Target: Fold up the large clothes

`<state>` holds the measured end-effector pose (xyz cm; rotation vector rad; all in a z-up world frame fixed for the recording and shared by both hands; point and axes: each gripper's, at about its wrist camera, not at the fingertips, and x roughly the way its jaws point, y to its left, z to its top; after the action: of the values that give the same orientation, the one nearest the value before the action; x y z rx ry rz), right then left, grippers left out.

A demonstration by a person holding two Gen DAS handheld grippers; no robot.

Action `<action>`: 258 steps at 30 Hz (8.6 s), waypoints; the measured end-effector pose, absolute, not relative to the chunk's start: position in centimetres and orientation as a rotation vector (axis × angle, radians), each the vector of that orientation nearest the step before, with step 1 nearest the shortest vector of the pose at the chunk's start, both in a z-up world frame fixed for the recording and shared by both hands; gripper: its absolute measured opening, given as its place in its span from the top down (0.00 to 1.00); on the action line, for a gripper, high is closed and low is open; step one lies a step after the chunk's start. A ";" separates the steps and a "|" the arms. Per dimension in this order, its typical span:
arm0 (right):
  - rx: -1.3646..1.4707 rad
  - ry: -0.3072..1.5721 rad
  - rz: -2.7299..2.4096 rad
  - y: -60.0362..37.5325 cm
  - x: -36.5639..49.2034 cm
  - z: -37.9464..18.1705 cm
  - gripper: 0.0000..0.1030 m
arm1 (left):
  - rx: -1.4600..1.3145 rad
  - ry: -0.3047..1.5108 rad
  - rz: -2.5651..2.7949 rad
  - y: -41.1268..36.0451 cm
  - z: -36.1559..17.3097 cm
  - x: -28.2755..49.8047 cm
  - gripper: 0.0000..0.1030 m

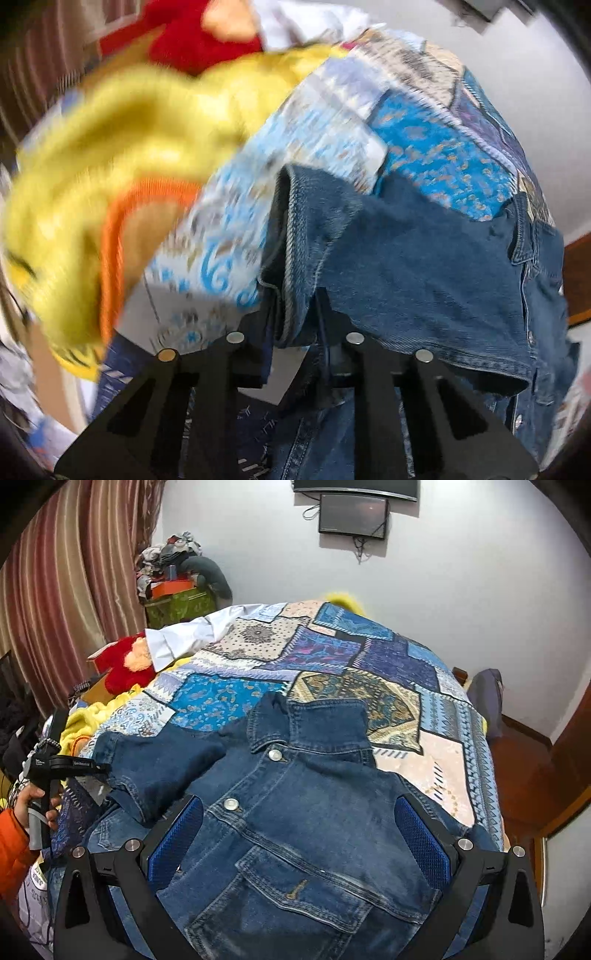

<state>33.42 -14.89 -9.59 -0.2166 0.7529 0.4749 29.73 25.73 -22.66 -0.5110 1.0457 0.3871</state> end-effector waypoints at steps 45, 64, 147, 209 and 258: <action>0.182 1.125 0.449 -24.4 38.9 -16.2 0.00 | 0.053 0.945 -0.040 7.4 -9.8 36.7 0.30; 0.160 1.160 0.456 -20.0 41.4 -17.1 0.79 | -0.162 1.178 0.201 21.6 -21.6 33.2 0.29; 0.623 1.009 -0.100 -49.2 33.4 -20.5 0.82 | 0.084 1.141 -0.231 -6.6 -20.4 41.8 0.12; 0.273 1.182 0.515 -30.1 29.9 -15.9 0.89 | 0.260 1.068 -0.273 -7.1 -18.6 37.9 0.02; 0.133 1.047 0.319 -31.4 34.8 -14.2 0.89 | 0.023 0.833 -0.311 -3.6 -3.7 39.3 0.93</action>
<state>34.76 -31.38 -14.24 0.1326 1.0474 0.3194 39.27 -3.56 -3.68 0.0230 0.8335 -0.3105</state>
